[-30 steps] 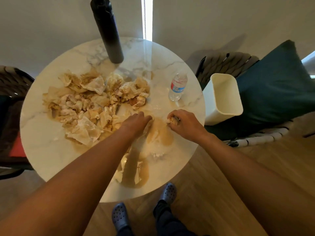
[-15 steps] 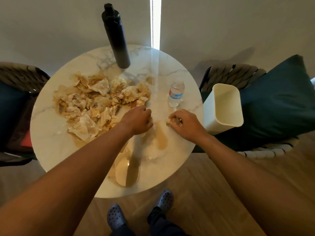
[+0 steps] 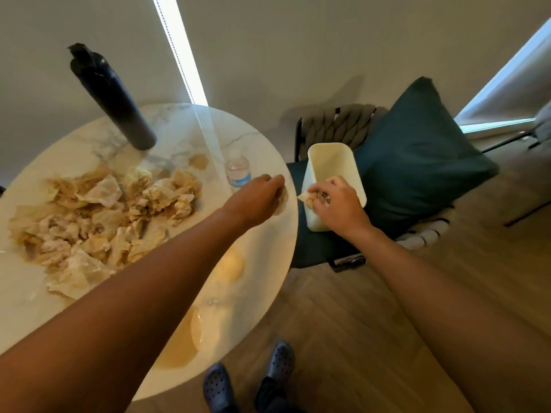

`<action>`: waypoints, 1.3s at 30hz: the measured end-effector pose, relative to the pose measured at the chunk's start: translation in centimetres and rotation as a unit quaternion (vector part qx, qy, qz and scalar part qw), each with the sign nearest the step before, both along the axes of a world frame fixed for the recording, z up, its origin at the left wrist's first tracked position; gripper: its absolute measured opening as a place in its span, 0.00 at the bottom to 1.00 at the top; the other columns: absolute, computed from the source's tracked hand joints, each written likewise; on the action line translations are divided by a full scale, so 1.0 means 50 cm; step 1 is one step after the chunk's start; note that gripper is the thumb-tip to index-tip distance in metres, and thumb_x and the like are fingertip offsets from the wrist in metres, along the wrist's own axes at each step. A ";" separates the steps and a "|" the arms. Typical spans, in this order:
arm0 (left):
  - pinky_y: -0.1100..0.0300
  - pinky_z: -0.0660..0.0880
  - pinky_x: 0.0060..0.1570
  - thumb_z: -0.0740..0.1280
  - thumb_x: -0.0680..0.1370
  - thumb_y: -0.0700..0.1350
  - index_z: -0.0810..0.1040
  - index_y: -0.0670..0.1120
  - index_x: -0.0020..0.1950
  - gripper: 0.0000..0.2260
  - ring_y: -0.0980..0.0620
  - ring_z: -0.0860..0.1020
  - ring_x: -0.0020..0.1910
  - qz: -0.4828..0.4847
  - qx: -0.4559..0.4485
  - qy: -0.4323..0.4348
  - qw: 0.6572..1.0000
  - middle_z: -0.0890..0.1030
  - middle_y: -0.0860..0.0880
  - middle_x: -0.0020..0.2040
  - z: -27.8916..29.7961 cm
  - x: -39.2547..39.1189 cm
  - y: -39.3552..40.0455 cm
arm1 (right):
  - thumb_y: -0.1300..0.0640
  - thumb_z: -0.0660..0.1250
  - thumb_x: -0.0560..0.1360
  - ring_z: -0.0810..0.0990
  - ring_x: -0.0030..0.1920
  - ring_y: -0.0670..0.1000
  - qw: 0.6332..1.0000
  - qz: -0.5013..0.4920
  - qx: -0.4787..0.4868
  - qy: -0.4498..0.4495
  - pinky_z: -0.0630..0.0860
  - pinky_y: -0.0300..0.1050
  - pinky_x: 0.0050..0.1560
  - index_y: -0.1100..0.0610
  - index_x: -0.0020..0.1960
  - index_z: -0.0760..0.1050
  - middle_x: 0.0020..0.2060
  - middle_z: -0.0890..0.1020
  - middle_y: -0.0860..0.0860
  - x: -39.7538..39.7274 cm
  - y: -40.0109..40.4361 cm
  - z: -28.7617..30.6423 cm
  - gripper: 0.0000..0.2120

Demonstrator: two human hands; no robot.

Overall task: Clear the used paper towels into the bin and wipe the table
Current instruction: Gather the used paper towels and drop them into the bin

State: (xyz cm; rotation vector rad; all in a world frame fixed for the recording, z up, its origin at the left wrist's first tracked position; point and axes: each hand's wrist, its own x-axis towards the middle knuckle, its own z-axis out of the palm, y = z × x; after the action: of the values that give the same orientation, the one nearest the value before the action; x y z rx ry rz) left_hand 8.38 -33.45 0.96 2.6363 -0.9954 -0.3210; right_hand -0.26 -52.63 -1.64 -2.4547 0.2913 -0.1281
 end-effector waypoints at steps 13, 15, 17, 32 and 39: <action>0.56 0.73 0.63 0.60 0.84 0.45 0.75 0.44 0.70 0.15 0.46 0.76 0.61 0.014 -0.073 0.071 0.995 0.74 0.43 0.66 -0.037 0.122 -0.275 | 0.60 0.67 0.77 0.78 0.54 0.52 0.990 -0.141 0.015 0.013 0.74 0.43 0.56 0.53 0.58 0.82 0.56 0.78 0.54 0.052 -0.200 -0.066 0.12; 0.55 0.72 0.64 0.59 0.84 0.44 0.72 0.45 0.73 0.17 0.45 0.74 0.65 0.000 -0.065 0.079 0.995 0.72 0.43 0.69 -0.051 0.145 -0.310 | 0.60 0.67 0.77 0.78 0.55 0.51 0.990 -0.142 0.022 0.017 0.71 0.39 0.55 0.54 0.61 0.81 0.57 0.78 0.54 0.065 -0.218 -0.085 0.13; 0.54 0.72 0.64 0.60 0.84 0.44 0.68 0.48 0.75 0.18 0.44 0.73 0.67 -0.007 -0.064 0.102 0.993 0.71 0.43 0.72 -0.065 0.156 -0.333 | 0.59 0.67 0.78 0.78 0.59 0.51 0.991 -0.128 0.033 0.033 0.71 0.38 0.58 0.55 0.65 0.78 0.61 0.78 0.53 0.076 -0.227 -0.101 0.16; 0.51 0.74 0.64 0.63 0.83 0.49 0.71 0.51 0.72 0.17 0.47 0.76 0.63 -0.021 -0.006 0.120 0.993 0.74 0.48 0.69 -0.127 0.107 -0.252 | 0.50 0.65 0.80 0.78 0.59 0.50 0.995 -0.064 -0.045 0.055 0.75 0.45 0.57 0.50 0.65 0.77 0.63 0.78 0.48 0.067 -0.174 -0.121 0.15; 0.51 0.76 0.63 0.63 0.83 0.49 0.72 0.52 0.71 0.16 0.48 0.76 0.64 -0.003 0.010 0.101 0.995 0.75 0.48 0.69 -0.096 0.049 -0.128 | 0.47 0.67 0.79 0.78 0.60 0.50 0.996 -0.019 -0.079 0.043 0.75 0.46 0.59 0.51 0.67 0.76 0.63 0.78 0.49 0.042 -0.073 -0.083 0.18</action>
State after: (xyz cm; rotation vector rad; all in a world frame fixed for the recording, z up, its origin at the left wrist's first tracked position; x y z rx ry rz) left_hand 10.85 -39.83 -3.85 2.5565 -0.9373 -0.5885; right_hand 1.84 -56.30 -5.77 -2.6159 0.3790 -0.0627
